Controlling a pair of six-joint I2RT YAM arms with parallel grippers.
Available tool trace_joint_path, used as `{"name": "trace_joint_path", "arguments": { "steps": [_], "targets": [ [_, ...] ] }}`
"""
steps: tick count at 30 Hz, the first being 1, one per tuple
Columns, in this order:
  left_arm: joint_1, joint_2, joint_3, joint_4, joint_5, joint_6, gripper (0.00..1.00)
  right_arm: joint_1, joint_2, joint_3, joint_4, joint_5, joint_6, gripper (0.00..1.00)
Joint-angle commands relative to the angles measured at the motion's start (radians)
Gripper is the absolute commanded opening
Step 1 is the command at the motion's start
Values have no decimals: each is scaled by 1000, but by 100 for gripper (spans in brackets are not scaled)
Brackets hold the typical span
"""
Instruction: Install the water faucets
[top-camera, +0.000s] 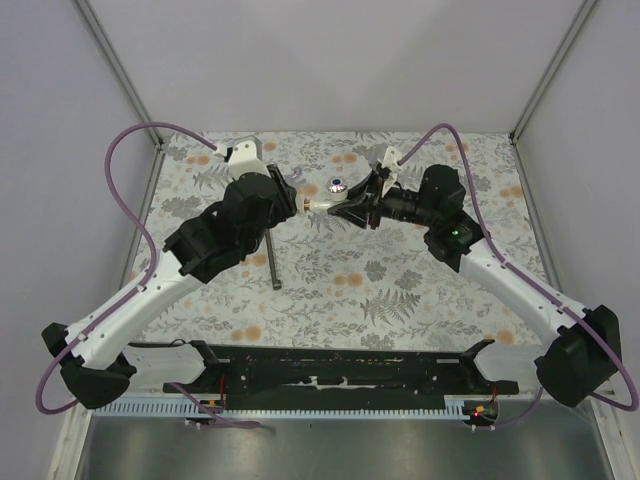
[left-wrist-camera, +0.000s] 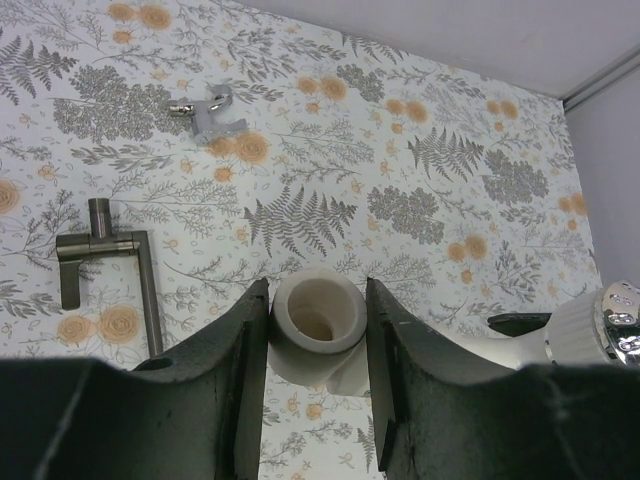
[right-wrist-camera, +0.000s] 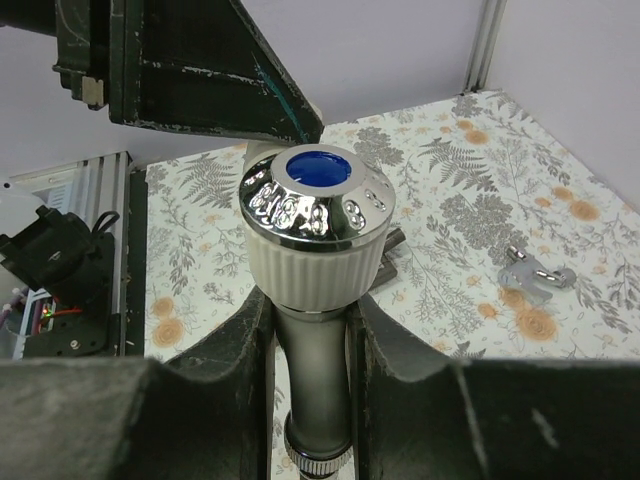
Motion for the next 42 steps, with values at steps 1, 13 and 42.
{"name": "trace_joint_path", "arguments": {
  "steps": [1,13,42],
  "targets": [
    [-20,-45,-22,223,64,-39,2,9,25,-6,73,70,109,0],
    [-60,-92,-128,375,22,39,2,10,40,-20,123,143,378,0],
    [-203,-238,-495,933,25,373,2,15,115,-68,211,259,1142,0]
  ]
}}
